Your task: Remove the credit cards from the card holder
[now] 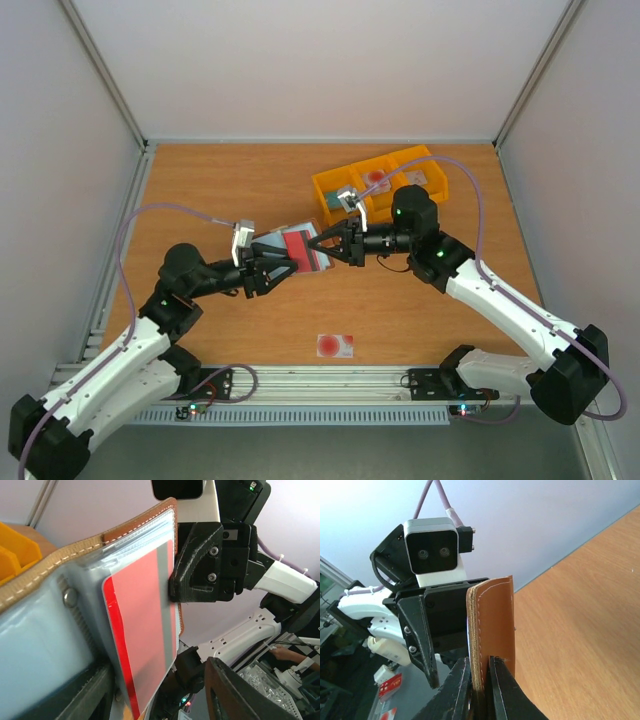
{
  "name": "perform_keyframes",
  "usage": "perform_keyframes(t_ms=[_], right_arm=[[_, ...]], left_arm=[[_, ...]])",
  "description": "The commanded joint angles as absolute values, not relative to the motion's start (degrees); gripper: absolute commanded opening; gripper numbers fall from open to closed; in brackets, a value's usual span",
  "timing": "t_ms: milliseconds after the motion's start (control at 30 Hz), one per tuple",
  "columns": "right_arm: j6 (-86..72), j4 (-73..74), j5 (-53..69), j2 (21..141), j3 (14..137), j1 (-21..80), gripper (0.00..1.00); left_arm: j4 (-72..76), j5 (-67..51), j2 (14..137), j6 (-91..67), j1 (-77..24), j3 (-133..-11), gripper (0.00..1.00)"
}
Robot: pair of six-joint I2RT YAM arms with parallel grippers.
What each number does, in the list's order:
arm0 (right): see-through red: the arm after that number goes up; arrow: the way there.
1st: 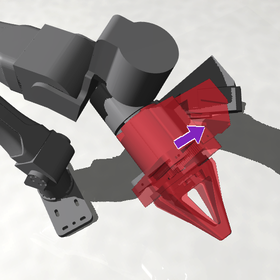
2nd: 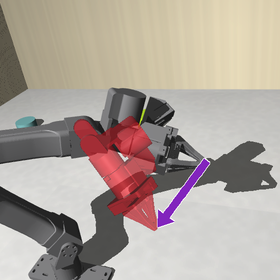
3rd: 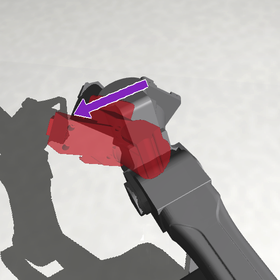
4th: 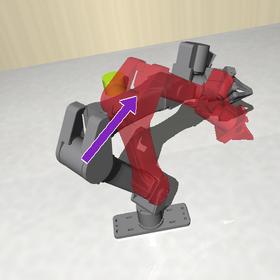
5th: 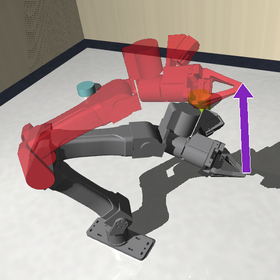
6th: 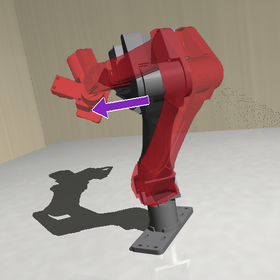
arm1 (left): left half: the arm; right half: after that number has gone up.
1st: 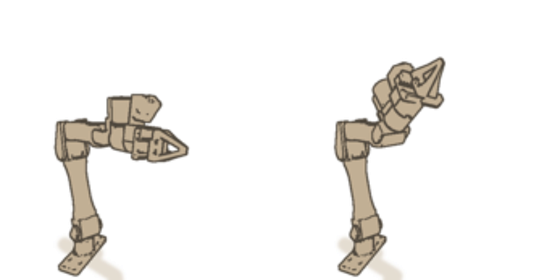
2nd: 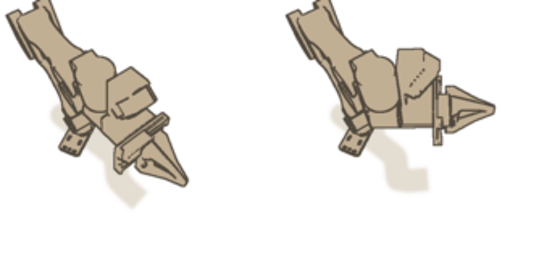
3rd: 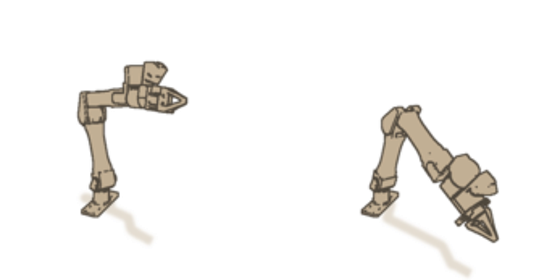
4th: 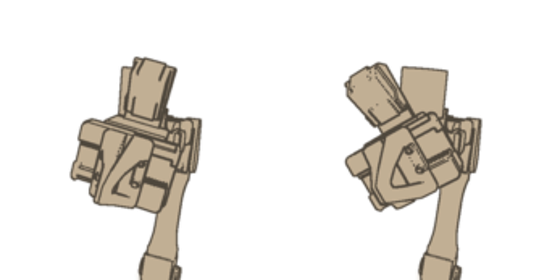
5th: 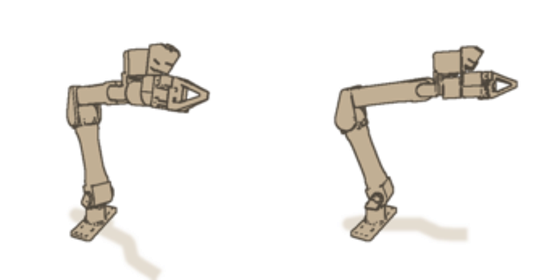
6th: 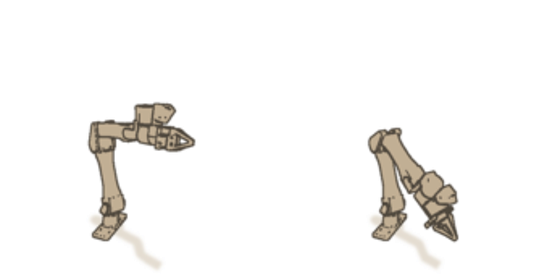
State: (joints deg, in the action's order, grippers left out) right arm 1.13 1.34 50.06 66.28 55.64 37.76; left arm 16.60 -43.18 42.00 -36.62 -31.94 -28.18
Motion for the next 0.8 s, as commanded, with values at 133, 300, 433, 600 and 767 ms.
perform_keyframes(t_ms=[133, 300, 433, 600, 767], right_arm=[[4.82, 2.13, 47.27, 66.24, 56.45, 38.19, 0.01], [4.59, 1.67, 48.14, 66.64, 56.25, 38.23, 0.01], [5.62, 2.99, 48.16, 66.66, 56.56, 38.12, 0.01], [6.7, 4.26, 50.71, 67.21, 56.33, 38.12, 0.2], [9.56, 8.07, 54.74, 65.61, 55.69, 37.27, 0.36]], left_arm=[[22.85, -48.07, 42.19, -35.39, -32.78, -31.17, 0.3], [22.9, -48.21, 41.96, -35.59, -32.78, -30.72, 0.07], [22.85, -48.75, 41.73, -35.26, -32.78, -30.7, 0.0], [21.04, -45.87, 41.38, -36.32, -32.73, -30.18, 0.0], [20.68, -46.33, 40.86, -36.19, -32.7, -30.0, 0.0]])
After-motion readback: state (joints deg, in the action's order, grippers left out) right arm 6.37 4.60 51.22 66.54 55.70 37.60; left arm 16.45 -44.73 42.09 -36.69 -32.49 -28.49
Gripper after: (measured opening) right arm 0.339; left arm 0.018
